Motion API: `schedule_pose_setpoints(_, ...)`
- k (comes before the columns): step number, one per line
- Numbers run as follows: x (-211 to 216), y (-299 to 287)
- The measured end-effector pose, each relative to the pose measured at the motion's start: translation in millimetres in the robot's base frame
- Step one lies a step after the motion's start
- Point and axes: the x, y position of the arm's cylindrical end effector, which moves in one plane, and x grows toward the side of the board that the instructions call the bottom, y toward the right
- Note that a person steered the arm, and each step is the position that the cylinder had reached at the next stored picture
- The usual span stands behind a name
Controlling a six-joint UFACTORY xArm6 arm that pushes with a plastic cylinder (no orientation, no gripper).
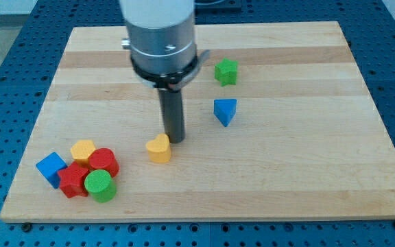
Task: Push the yellow heart into the group of blocks
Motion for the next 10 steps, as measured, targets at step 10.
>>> schedule_pose_setpoints(10, 36, -12)
